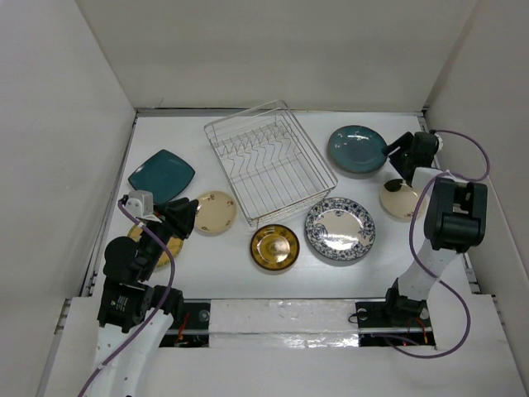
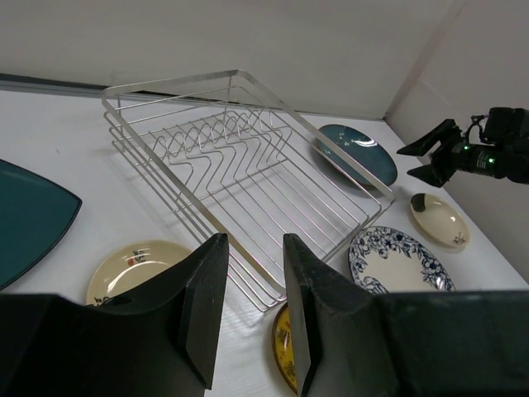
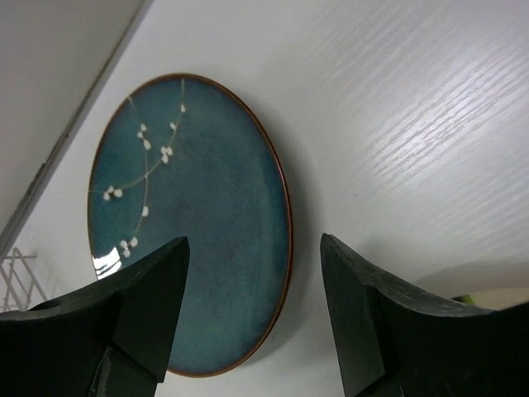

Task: Load the plates into the dish rack

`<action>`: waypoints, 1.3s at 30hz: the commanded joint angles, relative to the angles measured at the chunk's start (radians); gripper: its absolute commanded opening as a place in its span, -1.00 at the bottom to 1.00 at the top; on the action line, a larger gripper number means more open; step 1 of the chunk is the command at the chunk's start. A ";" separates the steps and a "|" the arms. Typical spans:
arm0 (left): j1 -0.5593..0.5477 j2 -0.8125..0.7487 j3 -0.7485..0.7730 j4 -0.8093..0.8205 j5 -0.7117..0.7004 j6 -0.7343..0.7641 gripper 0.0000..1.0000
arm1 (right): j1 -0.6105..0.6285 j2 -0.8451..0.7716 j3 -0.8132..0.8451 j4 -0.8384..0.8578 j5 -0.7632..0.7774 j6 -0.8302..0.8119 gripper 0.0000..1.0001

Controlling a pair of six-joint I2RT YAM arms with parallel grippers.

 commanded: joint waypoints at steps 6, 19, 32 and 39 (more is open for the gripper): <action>-0.007 0.012 -0.007 0.043 0.003 0.005 -0.39 | -0.005 0.142 0.117 0.047 -0.150 0.062 0.41; -0.007 0.023 -0.010 0.045 -0.007 0.006 -0.38 | -0.034 0.324 0.198 0.128 -0.334 0.186 -0.40; -0.007 0.049 -0.012 0.045 -0.010 0.009 -0.38 | -0.011 -0.016 0.057 0.371 -0.189 0.244 -1.00; 0.002 0.057 -0.012 0.045 -0.016 0.006 -0.38 | 0.081 -0.226 0.094 0.334 -0.068 0.106 -1.00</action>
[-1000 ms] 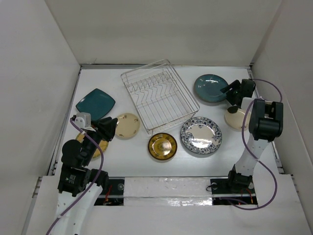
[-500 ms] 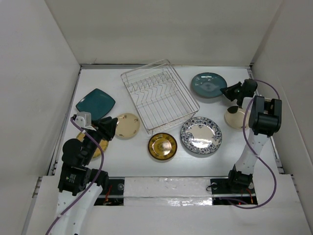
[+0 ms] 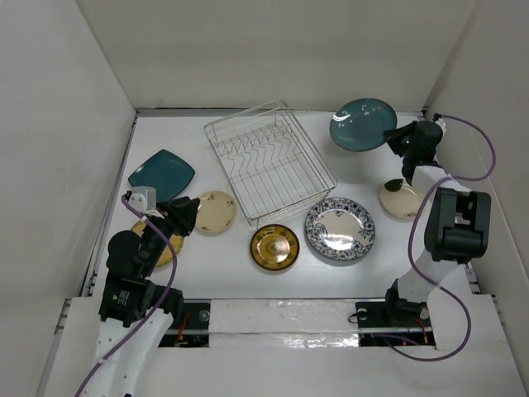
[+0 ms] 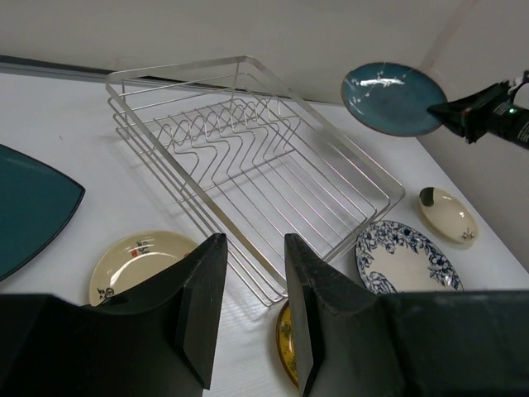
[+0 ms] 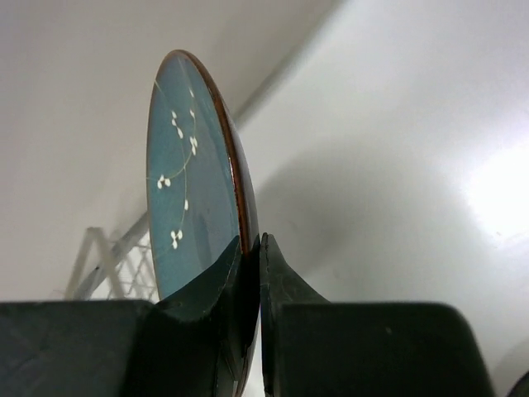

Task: Load the plates into the dish rack

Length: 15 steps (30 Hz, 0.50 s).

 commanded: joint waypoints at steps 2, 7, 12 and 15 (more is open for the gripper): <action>0.001 0.019 -0.012 0.046 -0.004 0.006 -0.38 | 0.109 -0.194 0.116 0.138 0.062 -0.104 -1.00; 0.020 0.033 -0.014 0.051 0.013 0.007 -0.38 | 0.262 -0.192 0.310 -0.057 0.103 -0.380 -1.00; 0.029 0.027 -0.014 0.052 0.020 0.007 -0.38 | 0.402 -0.112 0.494 -0.201 0.249 -0.608 -1.00; 0.029 0.028 -0.014 0.052 0.023 0.009 -0.38 | 0.459 -0.034 0.632 -0.293 0.303 -0.705 -1.00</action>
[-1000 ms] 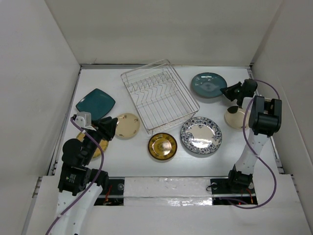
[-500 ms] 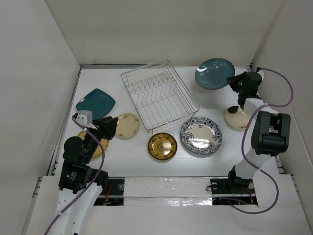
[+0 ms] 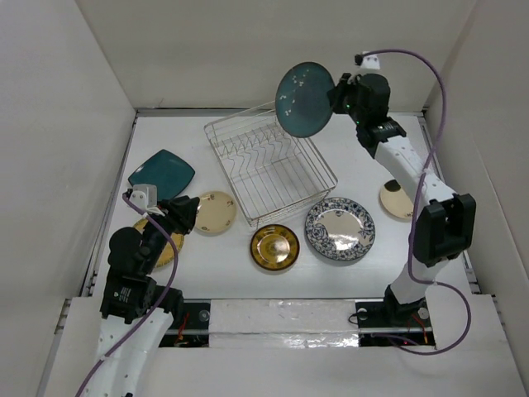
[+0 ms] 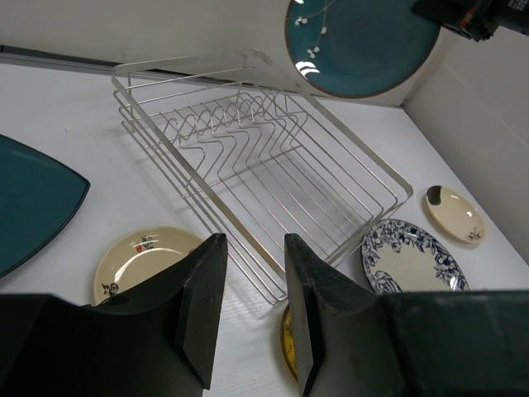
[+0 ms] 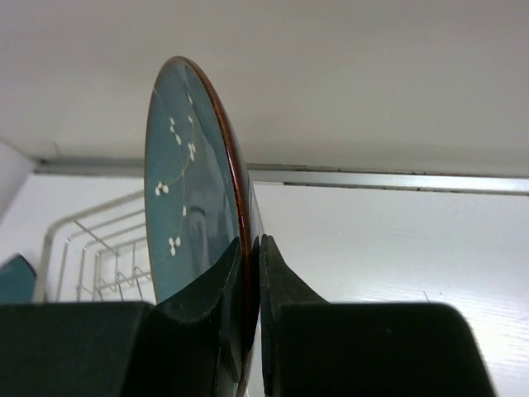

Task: Load the plates into the dish rack

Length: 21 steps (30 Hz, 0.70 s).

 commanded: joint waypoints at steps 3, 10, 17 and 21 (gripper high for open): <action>0.004 0.004 -0.012 0.053 0.019 0.009 -0.38 | 0.051 0.099 0.275 -0.019 0.155 -0.217 -1.00; 0.004 0.004 -0.014 0.052 0.020 0.009 -0.38 | 0.124 0.221 0.456 -0.105 0.296 -0.367 -1.00; 0.004 0.002 -0.014 0.053 0.022 0.010 -0.38 | 0.187 0.284 0.472 -0.092 0.405 -0.459 -1.00; 0.004 -0.002 -0.015 0.053 0.022 0.010 -0.38 | 0.210 0.301 0.440 -0.079 0.414 -0.468 -1.00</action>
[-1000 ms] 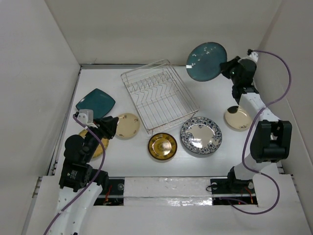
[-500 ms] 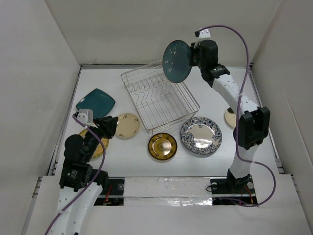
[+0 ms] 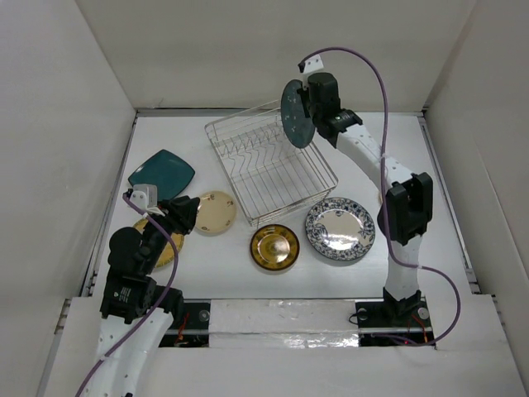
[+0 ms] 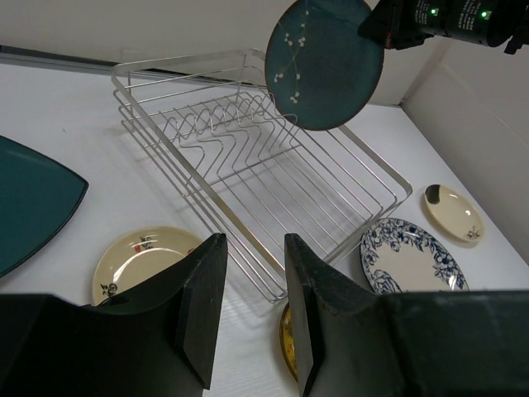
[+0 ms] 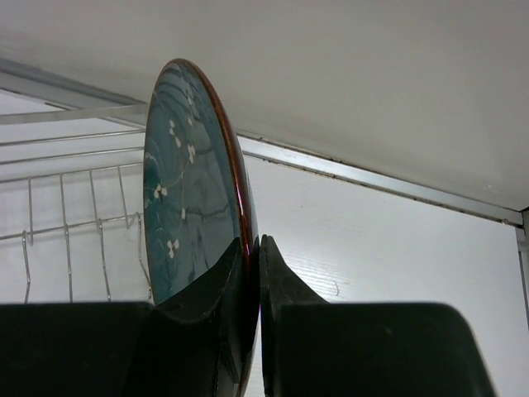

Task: Load the plates into the dish rack

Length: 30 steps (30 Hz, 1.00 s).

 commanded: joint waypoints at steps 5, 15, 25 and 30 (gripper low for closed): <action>0.004 -0.005 -0.015 0.053 0.017 0.010 -0.38 | 0.065 0.015 0.023 0.192 0.075 -0.066 -1.00; 0.004 -0.010 -0.015 0.055 0.022 0.010 -0.38 | 0.125 0.098 0.016 0.216 0.204 -0.148 -0.68; 0.004 -0.027 -0.015 0.061 0.034 0.011 -0.38 | 0.039 -0.114 -0.059 0.135 0.095 0.130 0.43; 0.004 -0.048 -0.018 0.070 0.059 0.011 -0.37 | -0.066 -0.403 -0.482 0.348 0.135 0.404 0.37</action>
